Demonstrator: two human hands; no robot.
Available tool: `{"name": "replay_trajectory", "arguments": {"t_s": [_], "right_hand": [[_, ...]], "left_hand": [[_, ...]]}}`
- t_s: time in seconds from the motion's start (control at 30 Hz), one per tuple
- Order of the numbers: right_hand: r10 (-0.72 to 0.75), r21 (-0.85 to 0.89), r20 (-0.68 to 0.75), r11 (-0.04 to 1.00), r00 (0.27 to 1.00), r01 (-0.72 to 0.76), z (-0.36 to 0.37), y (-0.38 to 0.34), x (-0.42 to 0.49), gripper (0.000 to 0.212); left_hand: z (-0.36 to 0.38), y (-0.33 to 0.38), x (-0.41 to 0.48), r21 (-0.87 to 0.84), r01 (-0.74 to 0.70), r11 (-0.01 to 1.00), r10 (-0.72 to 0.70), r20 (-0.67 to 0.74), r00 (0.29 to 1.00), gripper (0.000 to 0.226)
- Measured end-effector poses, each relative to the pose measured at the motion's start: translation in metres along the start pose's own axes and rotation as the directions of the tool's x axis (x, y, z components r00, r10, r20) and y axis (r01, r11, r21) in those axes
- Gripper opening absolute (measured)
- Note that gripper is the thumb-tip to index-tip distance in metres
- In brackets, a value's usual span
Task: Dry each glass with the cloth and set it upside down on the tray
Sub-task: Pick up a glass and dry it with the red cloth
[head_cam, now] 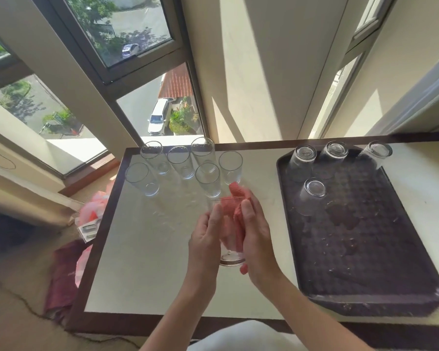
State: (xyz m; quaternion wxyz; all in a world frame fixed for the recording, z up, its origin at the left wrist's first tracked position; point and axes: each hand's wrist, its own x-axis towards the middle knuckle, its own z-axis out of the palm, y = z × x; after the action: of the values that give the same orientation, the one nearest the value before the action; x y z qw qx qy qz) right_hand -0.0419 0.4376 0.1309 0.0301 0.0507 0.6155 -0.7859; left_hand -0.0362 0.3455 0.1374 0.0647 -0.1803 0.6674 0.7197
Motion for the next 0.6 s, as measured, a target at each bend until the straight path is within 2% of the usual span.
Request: {"name": "replay_trajectory", "arguments": {"t_s": [0.07, 0.17, 0.23, 0.33, 0.43, 0.47, 0.53, 0.6], "right_hand": [[-0.001, -0.01, -0.003, 1.0, 1.0, 0.001, 0.006, -0.001, -0.005, 0.049], [-0.062, -0.078, 0.015, 0.995, 0.998, 0.063, 0.011, 0.007, -0.026, 0.061], [-0.09, -0.112, 0.035, 0.989, 0.995, 0.094, 0.007, 0.006, -0.03, 0.06], [-0.015, -0.052, 0.04, 0.998, 0.999, 0.017, -0.006, 0.001, -0.02, 0.046], [0.1, 0.09, 0.032, 0.991, 0.994, -0.103, -0.012, 0.0, -0.014, 0.045], [0.103, 0.049, 0.019, 0.993, 0.994, -0.104, -0.011, 0.001, -0.019, 0.047], [0.038, -0.16, -0.022, 0.986, 0.999, -0.041, -0.007, 0.008, -0.036, 0.054], [-0.027, -0.283, -0.03, 0.959, 0.999, 0.017, -0.003, 0.011, -0.048, 0.063]], "left_hand": [[-0.001, 0.003, -0.001, -0.009, -0.012, 1.0, 0.012, 0.015, 1.0, 0.059], [-0.005, 0.005, 0.002, -0.094, -0.042, 0.995, 0.05, 0.086, 0.995, 0.068], [-0.005, 0.002, 0.001, -0.128, -0.03, 0.991, 0.045, 0.114, 0.993, 0.072], [0.0, -0.006, -0.004, -0.167, 0.016, 0.986, 0.004, 0.116, 0.993, 0.076], [0.007, -0.004, -0.008, -0.183, 0.06, 0.981, -0.037, 0.131, 0.991, 0.065], [0.007, -0.006, -0.006, -0.192, 0.076, 0.979, -0.048, 0.149, 0.988, 0.06], [0.006, -0.007, -0.005, -0.182, 0.086, 0.98, -0.055, 0.166, 0.985, 0.053], [0.005, -0.008, -0.007, -0.19, 0.07, 0.979, -0.036, 0.174, 0.984, 0.06]]}}
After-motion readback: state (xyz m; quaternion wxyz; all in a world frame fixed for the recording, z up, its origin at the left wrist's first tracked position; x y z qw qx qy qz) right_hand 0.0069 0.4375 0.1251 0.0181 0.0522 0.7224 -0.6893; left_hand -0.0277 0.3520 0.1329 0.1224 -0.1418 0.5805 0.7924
